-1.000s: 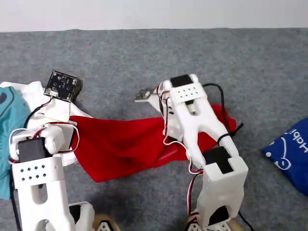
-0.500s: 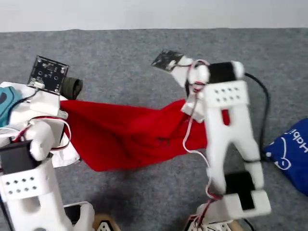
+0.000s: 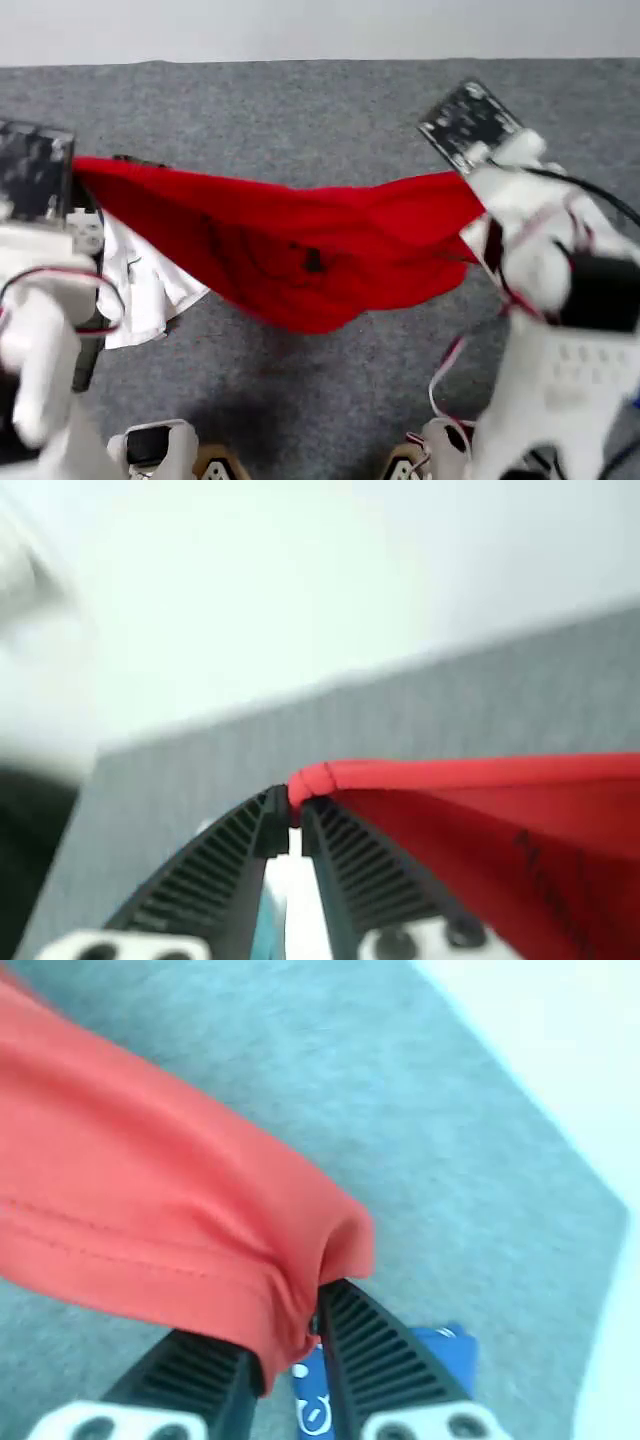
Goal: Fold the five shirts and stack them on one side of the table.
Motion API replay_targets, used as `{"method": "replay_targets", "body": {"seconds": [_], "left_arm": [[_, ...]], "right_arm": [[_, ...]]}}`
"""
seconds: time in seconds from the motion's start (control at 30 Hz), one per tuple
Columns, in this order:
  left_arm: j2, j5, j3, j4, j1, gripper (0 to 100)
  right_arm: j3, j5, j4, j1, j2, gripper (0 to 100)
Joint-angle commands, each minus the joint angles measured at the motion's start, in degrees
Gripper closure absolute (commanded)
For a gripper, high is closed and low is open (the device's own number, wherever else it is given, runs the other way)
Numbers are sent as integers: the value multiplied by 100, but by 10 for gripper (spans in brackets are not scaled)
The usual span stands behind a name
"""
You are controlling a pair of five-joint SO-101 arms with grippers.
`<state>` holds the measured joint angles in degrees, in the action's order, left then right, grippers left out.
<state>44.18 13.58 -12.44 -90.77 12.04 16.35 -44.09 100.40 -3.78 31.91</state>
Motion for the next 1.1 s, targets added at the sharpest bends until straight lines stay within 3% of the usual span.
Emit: {"method": "replay_targets", "body": {"seconds": [0.0, 0.17, 0.27, 0.6, 0.77, 1.07], "left_arm": [[70, -97, -927, -176, -563, 997], [70, -53, -1719, -668, -1002, 997], [79, 343, -2211, -888, -1011, 997], [79, 721, -3424, -923, -1002, 997], [35, 703, -3495, -791, -1002, 997], [-325, 413, -3292, -211, -1002, 997]], "right_arm": [[334, 141, 198, -374, 752, 987], [334, 114, -57, -822, 1622, 987], [334, 105, -356, -1147, 2053, 986], [343, 105, -1244, -1622, 3081, 984], [571, 132, -1385, -1613, 2914, 984], [1969, 220, -892, -1578, 1262, 984]]}}
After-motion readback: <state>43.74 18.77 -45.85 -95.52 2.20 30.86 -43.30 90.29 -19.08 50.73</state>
